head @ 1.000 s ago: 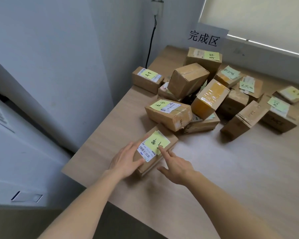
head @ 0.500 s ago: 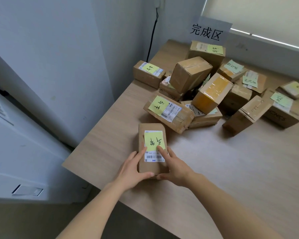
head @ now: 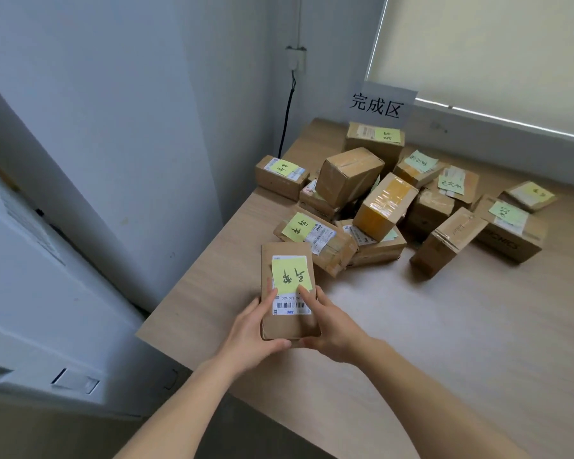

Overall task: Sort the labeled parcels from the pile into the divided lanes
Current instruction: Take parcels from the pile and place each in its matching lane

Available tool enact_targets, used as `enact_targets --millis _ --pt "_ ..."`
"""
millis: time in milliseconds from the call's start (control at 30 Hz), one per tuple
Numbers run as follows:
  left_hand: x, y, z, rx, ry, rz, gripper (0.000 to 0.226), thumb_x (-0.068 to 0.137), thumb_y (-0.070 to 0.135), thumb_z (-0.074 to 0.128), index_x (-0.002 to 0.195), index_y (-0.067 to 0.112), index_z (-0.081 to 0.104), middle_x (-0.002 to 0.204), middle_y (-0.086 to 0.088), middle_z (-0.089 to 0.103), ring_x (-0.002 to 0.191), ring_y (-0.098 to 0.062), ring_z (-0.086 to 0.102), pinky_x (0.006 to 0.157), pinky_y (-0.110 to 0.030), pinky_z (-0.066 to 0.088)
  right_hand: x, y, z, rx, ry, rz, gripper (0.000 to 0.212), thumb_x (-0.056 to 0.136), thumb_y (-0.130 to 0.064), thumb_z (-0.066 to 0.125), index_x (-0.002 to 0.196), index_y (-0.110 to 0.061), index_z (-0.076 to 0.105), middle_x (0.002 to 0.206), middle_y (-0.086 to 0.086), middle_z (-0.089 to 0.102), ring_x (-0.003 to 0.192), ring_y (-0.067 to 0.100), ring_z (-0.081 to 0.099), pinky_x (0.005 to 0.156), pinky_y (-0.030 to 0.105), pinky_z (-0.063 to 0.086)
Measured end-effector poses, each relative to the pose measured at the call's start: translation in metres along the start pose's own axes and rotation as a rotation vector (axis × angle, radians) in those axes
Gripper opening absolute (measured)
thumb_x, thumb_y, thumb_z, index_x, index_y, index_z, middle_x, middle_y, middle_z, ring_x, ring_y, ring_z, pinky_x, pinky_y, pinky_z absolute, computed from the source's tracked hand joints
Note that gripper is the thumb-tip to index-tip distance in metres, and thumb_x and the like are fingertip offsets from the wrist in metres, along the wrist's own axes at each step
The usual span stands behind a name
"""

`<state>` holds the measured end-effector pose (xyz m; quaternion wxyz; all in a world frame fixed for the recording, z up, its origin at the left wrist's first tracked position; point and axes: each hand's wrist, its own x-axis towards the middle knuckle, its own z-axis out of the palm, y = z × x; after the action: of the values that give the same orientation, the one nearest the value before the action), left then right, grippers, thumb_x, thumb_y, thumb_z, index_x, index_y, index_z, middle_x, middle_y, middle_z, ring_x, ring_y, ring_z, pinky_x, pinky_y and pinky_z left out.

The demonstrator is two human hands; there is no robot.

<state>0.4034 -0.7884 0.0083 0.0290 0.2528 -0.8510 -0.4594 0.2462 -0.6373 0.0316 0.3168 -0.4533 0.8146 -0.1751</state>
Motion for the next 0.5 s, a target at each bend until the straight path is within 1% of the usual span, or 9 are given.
enact_targets --millis 67,133,233,300,367,433,467,500 --pt "-0.003 0.028 -0.015 0.023 0.041 0.034 0.103 0.072 0.041 0.085 0.154 0.042 0.024 0.145 0.018 0.040 0.130 -0.003 0.044 0.104 -0.021 0.042 -0.015 -0.018 -0.026 -0.006 0.041 -0.025 0.110 0.089 -0.037 0.077 0.163 -0.029 -0.004 0.169 -0.006 -0.006 0.154 0.019 0.016 0.122 0.030 0.027" --pt "-0.008 0.065 -0.029 0.064 0.071 0.079 0.104 0.069 0.046 0.084 0.154 0.044 0.024 0.145 0.019 0.041 0.128 -0.005 0.048 0.104 -0.027 0.045 -0.036 -0.032 -0.057 -0.011 0.080 -0.028 0.109 0.090 -0.036 0.076 0.163 -0.031 -0.004 0.169 -0.008 -0.008 0.154 0.018 0.014 0.122 0.030 0.026" --pt "-0.017 0.132 -0.041 0.104 0.097 0.158 0.105 0.068 0.049 0.082 0.153 0.048 0.019 0.146 0.018 0.042 0.125 -0.008 0.050 0.102 -0.033 0.049 -0.084 -0.048 -0.112 -0.023 0.152 -0.026 0.108 0.090 -0.032 0.075 0.162 -0.035 -0.006 0.169 -0.006 -0.010 0.155 0.021 0.012 0.123 0.037 0.028" --pt "-0.024 0.187 -0.039 0.119 0.114 0.231 0.106 0.069 0.047 0.082 0.154 0.047 0.019 0.145 0.015 0.043 0.127 -0.010 0.048 0.104 -0.035 0.047 -0.129 -0.054 -0.152 -0.048 0.211 -0.007 0.107 0.091 -0.030 0.075 0.162 -0.035 -0.006 0.169 -0.005 -0.011 0.156 0.022 0.011 0.124 0.038 0.026" --pt "-0.035 0.247 -0.031 0.157 0.122 0.303 0.105 0.071 0.044 0.084 0.155 0.042 0.022 0.145 0.009 0.045 0.129 -0.014 0.046 0.108 -0.036 0.043 -0.182 -0.053 -0.192 -0.052 0.281 0.014 0.108 0.091 -0.029 0.076 0.162 -0.036 -0.005 0.169 -0.005 -0.012 0.156 0.023 0.010 0.124 0.039 0.026" --pt "-0.047 0.308 -0.016 0.172 0.120 0.392 0.105 0.069 0.046 0.084 0.155 0.036 0.025 0.147 0.003 0.046 0.133 -0.017 0.045 0.110 -0.033 0.039 -0.240 -0.045 -0.229 -0.069 0.356 0.049 0.109 0.088 -0.032 0.079 0.162 -0.035 -0.002 0.170 0.000 -0.008 0.156 0.025 0.011 0.125 0.039 0.022" --pt "-0.054 0.338 -0.007 0.168 0.112 0.440 0.106 0.067 0.048 0.083 0.155 0.035 0.026 0.148 0.001 0.046 0.133 -0.017 0.046 0.110 -0.032 0.039 -0.270 -0.041 -0.246 -0.083 0.388 0.071 0.109 0.086 -0.034 0.080 0.162 -0.035 0.001 0.170 0.002 -0.004 0.156 0.025 0.012 0.125 0.037 0.020" --pt "-0.062 0.368 0.004 0.169 0.100 0.492 0.107 0.066 0.049 0.082 0.155 0.033 0.025 0.148 0.000 0.046 0.133 -0.017 0.046 0.110 -0.034 0.040 -0.302 -0.035 -0.261 -0.088 0.421 0.087 0.109 0.086 -0.033 0.081 0.162 -0.032 0.004 0.170 0.003 0.001 0.155 0.025 0.012 0.123 0.031 0.018"
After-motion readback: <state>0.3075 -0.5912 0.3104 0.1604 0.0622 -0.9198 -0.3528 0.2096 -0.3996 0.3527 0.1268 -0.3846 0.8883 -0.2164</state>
